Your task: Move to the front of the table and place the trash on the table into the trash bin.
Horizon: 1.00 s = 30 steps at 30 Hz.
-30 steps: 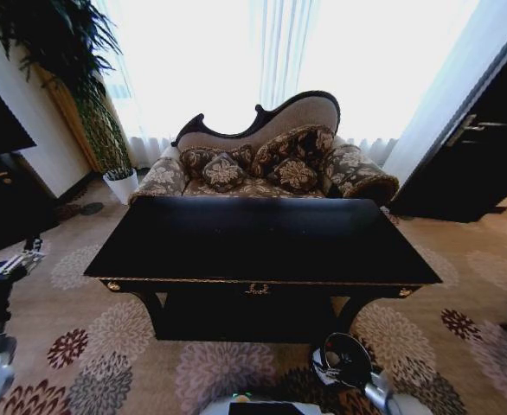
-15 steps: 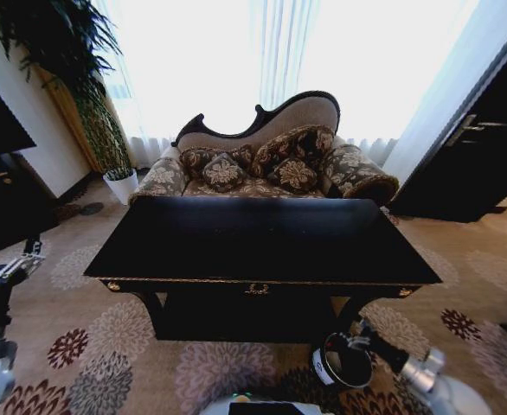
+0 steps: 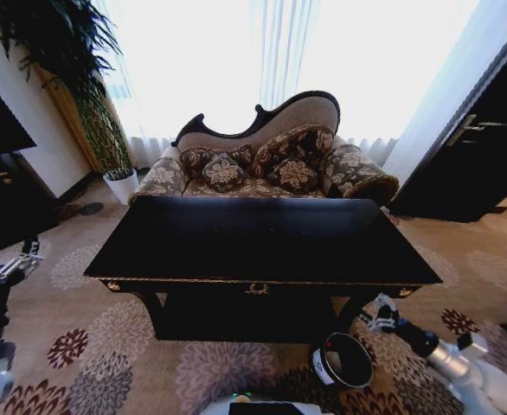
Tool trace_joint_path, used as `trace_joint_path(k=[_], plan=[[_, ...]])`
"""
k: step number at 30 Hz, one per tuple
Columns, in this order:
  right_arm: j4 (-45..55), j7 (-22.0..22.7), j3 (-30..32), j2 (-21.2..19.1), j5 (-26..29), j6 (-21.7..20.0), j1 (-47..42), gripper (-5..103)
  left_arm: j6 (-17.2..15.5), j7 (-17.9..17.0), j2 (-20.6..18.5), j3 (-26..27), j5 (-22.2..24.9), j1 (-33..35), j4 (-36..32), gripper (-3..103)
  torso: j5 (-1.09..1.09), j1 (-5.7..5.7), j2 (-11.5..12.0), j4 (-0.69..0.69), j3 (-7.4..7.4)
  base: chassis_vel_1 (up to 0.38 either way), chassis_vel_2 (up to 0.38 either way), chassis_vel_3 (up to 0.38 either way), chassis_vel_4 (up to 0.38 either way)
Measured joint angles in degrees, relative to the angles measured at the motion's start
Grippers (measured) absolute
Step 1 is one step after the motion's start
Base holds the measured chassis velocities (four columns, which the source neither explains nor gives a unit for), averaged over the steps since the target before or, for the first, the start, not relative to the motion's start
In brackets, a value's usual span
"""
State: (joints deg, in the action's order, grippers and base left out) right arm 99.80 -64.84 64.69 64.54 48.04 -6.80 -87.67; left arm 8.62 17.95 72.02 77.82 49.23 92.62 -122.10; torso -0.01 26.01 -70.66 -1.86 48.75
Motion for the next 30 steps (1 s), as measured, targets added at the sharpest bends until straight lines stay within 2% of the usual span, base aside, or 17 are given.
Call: trace_joint_path(k=[1, 3, 4, 5, 7, 9, 10, 13, 15, 20, 22, 25, 30], plan=[[0.9, 3.3, -0.2, 0.0, 0.2, 0.2, 0.1, 100, 0.0, -0.4, 0.0, 0.0, 0.0, 0.0, 0.0, 100, 0.00, 0.00, 0.0, -0.01, 0.00, 0.000, 0.000, 0.000, 0.000], [3.4, 14.7, -1.8, 0.0, 0.5, 2.1, 0.4, 100, -0.5, -1.9, 0.2, 0.2, -0.4, 0.1, 0.3, 100, 0.00, 0.00, 0.0, -0.02, 0.00, 0.000, 0.000, 0.000, 0.000], [3.4, 14.7, -1.8, 0.0, 0.5, 2.1, 0.4, 100, -0.5, -1.9, 0.2, 0.2, -0.4, 0.1, 0.3, 100, 0.00, 0.00, 0.0, -0.02, 0.00, 0.000, 0.000, 0.000, 0.000], [4.7, 22.9, -3.4, 0.0, 0.6, 4.2, 0.7, 100, -0.9, -2.9, 0.3, 0.3, -0.5, 0.3, 0.4, 100, 0.00, 0.00, 0.0, -0.01, 0.00, 0.000, 0.000, 0.000, 0.000], [5.7, 34.2, -5.6, -0.8, -1.1, 9.7, 1.9, 100, -1.7, -4.6, 0.5, 0.5, -0.5, 0.5, 0.2, 100, -0.01, 0.00, 0.0, 0.01, 0.00, 0.000, 0.000, 0.000, 0.000], [5.9, 39.0, -6.1, -1.7, -6.3, 15.0, 3.2, 100, -2.9, -6.1, 0.5, 1.1, 0.3, 0.8, -1.5, 100, -0.01, 0.00, 0.0, 0.00, 0.00, 0.000, 0.000, 0.000, 0.000], [5.9, 39.0, -6.1, -1.7, -6.3, 15.0, 3.2, 100, -2.9, -6.1, 0.5, 1.1, 0.3, 0.8, -1.5, 100, -0.01, 0.00, 0.0, 0.00, 0.00, 0.000, 0.000, 0.000, 0.000], [7.1, 41.5, -5.6, -2.6, -10.2, 18.9, 3.9, 100, -4.9, -7.5, 0.3, 3.0, 2.8, 1.6, -4.6, 100, 0.01, 0.01, 0.0, 0.00, 0.00, 0.000, 0.000, 0.000, 0.000], [8.4, 43.0, -5.4, -2.9, -9.2, 19.4, 3.8, 100, -5.8, -7.7, -0.1, 4.3, 4.1, 2.0, -5.6, 100, 0.01, 0.00, 0.0, 0.00, 0.00, 0.000, 0.000, 0.000, 0.000], [10.0, 43.1, -5.3, -2.7, -8.6, 20.2, 3.2, 100, -7.7, -8.9, -0.5, 5.2, 6.0, 2.2, -6.2, 100, -0.02, 0.00, 0.0, 0.00, 0.00, 0.000, 0.000, 0.000, 0.000], [10.5, 42.4, -5.3, -2.4, -9.2, 21.0, 3.1, 100, -10.0, -10.7, -0.9, 5.2, 7.3, 2.2, -6.4, 100, -0.01, 0.00, 0.0, 0.00, 0.00, 0.000, 0.000, 0.000, 0.000], [11.8, 41.8, -5.4, -1.9, -11.3, 22.1, 2.7, 100, -13.2, -12.9, -3.0, 5.7, 8.9, 1.6, -4.9, 100, 0.01, 0.00, 0.0, -0.01, 0.00, 0.000, 0.000, 0.000, 0.000], [16.7, 42.7, -6.3, 0.0, -11.9, 22.4, 1.2, 100, -14.7, -13.8, -6.3, 7.2, 11.7, 1.1, -1.6, 100, -0.01, 0.00, 0.0, -0.01, 0.00, 0.000, 0.000, 0.000, 0.000]])
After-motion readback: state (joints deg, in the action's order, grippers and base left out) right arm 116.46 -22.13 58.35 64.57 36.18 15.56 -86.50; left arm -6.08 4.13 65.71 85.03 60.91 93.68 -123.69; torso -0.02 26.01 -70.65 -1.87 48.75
